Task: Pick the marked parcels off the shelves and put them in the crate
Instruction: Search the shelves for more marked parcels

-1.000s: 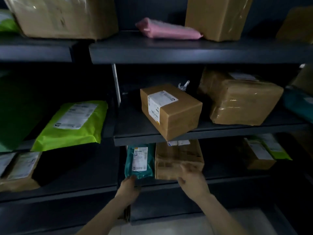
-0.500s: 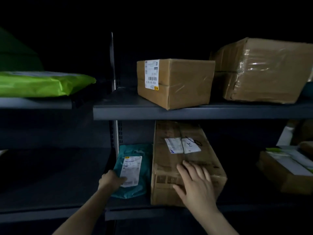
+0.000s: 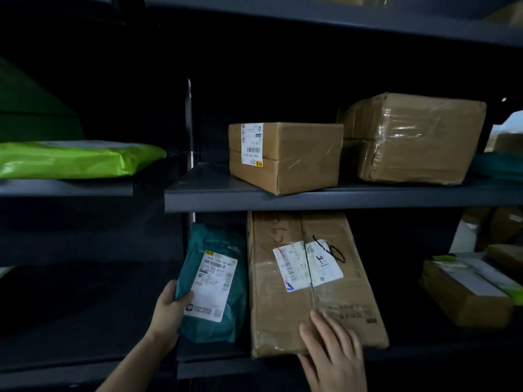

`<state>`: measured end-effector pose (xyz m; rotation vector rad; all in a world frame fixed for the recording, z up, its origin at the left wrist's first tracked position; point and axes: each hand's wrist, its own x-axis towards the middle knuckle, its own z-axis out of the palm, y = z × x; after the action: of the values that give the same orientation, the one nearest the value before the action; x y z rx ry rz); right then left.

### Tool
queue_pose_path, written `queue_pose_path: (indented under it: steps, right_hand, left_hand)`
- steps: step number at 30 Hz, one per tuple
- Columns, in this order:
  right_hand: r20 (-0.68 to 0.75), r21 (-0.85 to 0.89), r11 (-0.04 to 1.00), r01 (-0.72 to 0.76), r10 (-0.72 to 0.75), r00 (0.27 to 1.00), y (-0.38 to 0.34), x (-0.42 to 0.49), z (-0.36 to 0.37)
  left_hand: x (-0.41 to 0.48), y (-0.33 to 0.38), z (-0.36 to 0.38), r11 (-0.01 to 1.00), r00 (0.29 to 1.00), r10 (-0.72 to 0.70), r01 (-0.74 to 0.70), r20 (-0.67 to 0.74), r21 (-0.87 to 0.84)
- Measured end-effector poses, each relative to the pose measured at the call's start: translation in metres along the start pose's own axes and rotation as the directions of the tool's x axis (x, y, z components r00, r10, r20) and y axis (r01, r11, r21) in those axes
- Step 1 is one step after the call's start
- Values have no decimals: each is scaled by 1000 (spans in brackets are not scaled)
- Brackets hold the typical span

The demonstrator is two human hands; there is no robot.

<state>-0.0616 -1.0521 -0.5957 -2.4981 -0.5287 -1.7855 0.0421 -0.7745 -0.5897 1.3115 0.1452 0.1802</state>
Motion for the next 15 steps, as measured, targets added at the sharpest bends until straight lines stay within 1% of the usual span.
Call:
queue_pose_path:
  steps: [3, 7, 11, 12, 14, 15]
  right_hand:
    - [-29, -15, 1000, 3, -3, 1000, 0, -1, -1]
    - [38, 29, 999, -19, 18, 999, 3, 1, 1]
    - [212, 5, 999, -37, 35, 977, 11, 18, 6]
    - [288, -15, 999, -48, 51, 956, 13, 24, 9]
    - [443, -48, 996, -79, 92, 892, 15, 43, 13]
    - [484, -59, 994, -94, 111, 868, 15, 50, 16]
  left_hand:
    - [-7, 5, 5, 999, 999, 24, -23, 30, -29]
    - [-13, 8, 5, 999, 999, 25, -24, 32, -35]
    - [-16, 7, 1, 1000, 1000, 9, -8, 10, -18]
    - [-17, 6, 1, 1000, 1000, 3, -3, 5, -17]
    - [-19, 3, 0, 1000, 1000, -3, 3, -13, -3]
    - [-20, 3, -1, 1000, 1000, -4, 4, -22, 6]
